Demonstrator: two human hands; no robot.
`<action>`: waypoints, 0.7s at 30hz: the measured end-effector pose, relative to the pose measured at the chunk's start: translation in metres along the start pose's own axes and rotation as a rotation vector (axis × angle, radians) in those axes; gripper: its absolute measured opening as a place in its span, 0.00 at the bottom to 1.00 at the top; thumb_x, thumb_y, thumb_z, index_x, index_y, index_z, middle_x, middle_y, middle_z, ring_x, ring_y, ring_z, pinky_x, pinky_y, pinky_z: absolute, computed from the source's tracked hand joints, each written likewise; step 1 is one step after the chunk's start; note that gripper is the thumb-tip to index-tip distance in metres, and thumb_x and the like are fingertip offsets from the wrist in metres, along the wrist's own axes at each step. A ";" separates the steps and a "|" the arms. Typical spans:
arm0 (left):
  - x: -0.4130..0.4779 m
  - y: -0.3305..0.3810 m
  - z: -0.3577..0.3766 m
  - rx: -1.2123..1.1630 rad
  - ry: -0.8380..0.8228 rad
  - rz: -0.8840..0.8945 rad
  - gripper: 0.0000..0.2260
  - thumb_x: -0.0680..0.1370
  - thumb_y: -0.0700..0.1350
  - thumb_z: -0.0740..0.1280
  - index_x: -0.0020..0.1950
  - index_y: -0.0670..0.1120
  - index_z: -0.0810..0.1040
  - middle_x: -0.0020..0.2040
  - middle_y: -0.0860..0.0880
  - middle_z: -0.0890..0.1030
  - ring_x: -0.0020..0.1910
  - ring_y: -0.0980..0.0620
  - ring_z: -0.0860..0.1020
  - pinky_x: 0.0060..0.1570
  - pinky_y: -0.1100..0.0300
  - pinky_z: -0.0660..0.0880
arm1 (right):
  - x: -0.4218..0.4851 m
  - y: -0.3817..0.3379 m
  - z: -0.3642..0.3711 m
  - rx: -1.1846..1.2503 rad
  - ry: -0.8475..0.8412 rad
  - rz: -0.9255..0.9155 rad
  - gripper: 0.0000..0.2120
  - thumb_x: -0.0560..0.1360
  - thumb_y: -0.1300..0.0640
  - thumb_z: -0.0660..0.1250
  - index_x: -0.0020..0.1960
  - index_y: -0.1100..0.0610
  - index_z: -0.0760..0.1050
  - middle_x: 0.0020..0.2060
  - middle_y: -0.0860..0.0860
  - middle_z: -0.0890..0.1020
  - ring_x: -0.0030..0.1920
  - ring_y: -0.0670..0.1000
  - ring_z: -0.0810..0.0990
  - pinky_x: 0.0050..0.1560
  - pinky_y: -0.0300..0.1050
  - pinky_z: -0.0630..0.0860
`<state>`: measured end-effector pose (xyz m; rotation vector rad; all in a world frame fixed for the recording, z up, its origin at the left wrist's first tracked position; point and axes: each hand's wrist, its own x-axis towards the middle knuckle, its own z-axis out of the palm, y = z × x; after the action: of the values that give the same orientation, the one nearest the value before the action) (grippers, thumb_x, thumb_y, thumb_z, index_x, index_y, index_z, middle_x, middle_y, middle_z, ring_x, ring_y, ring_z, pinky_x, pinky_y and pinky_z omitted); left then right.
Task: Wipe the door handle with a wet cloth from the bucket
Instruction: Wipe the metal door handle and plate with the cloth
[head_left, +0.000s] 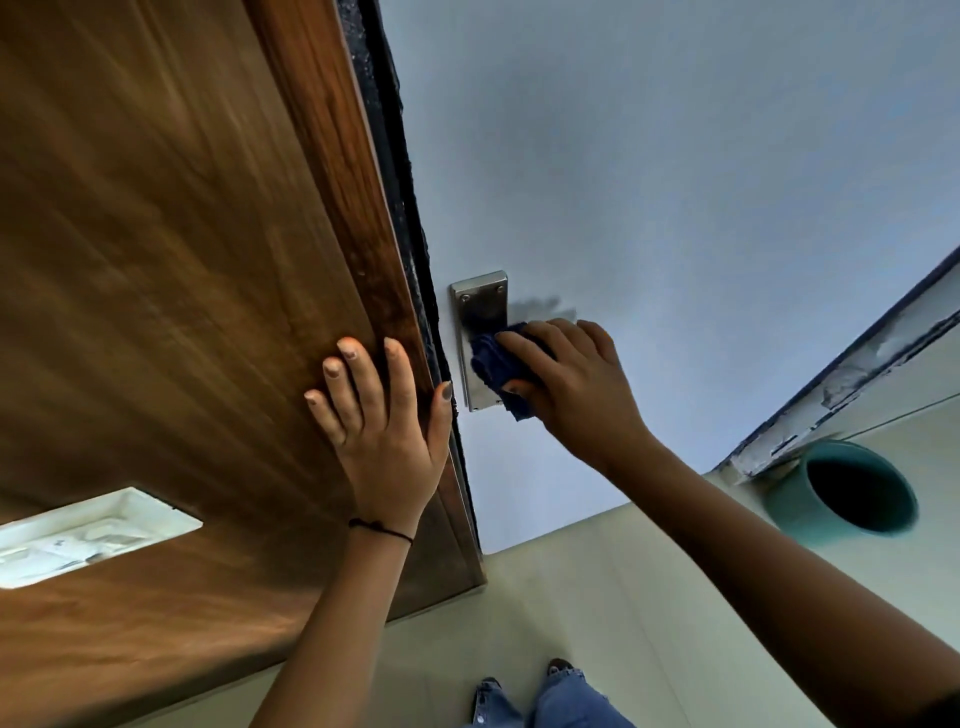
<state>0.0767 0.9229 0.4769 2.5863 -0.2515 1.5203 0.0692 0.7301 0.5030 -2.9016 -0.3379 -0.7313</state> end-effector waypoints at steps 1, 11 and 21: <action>0.000 0.000 0.000 0.005 0.002 -0.002 0.37 0.78 0.56 0.59 0.78 0.48 0.40 0.77 0.48 0.34 0.76 0.50 0.35 0.74 0.51 0.35 | -0.001 0.004 -0.001 0.005 -0.006 0.025 0.18 0.76 0.50 0.63 0.65 0.52 0.74 0.59 0.51 0.80 0.59 0.56 0.77 0.64 0.54 0.67; 0.000 -0.001 0.000 0.007 0.000 0.014 0.34 0.80 0.56 0.57 0.78 0.47 0.41 0.77 0.47 0.34 0.76 0.49 0.35 0.74 0.50 0.36 | 0.005 -0.029 0.001 0.010 0.000 -0.011 0.19 0.76 0.49 0.63 0.66 0.52 0.73 0.58 0.56 0.79 0.57 0.58 0.76 0.59 0.52 0.70; 0.000 0.000 0.001 0.015 -0.008 0.010 0.36 0.79 0.55 0.59 0.78 0.47 0.40 0.77 0.46 0.34 0.76 0.49 0.35 0.74 0.50 0.36 | 0.004 0.042 -0.018 0.012 -0.216 0.044 0.23 0.75 0.43 0.51 0.65 0.50 0.72 0.55 0.50 0.80 0.59 0.56 0.78 0.70 0.65 0.56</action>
<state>0.0776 0.9231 0.4766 2.6067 -0.2553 1.5211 0.0744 0.6875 0.5173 -2.9713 -0.2982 -0.4074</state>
